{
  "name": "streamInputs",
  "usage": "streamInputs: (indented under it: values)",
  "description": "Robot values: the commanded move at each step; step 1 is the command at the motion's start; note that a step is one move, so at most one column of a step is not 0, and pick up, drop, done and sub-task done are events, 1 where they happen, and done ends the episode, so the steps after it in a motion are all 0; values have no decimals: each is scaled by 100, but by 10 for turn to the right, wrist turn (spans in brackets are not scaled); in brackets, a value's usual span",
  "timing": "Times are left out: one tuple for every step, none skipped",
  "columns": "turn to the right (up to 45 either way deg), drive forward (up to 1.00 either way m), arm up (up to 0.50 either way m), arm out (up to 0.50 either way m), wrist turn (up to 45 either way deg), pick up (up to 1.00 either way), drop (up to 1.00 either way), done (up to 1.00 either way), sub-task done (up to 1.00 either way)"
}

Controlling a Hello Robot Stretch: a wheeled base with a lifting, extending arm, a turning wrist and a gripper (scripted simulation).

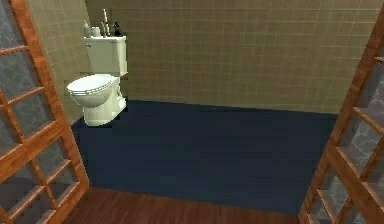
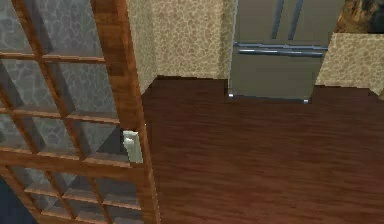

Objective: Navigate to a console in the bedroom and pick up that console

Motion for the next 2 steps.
streamInputs:
  values:
    - [90,0,0,0,0,0,0,0,0]
    - [0,100,0,0,0,0,0,0,0]
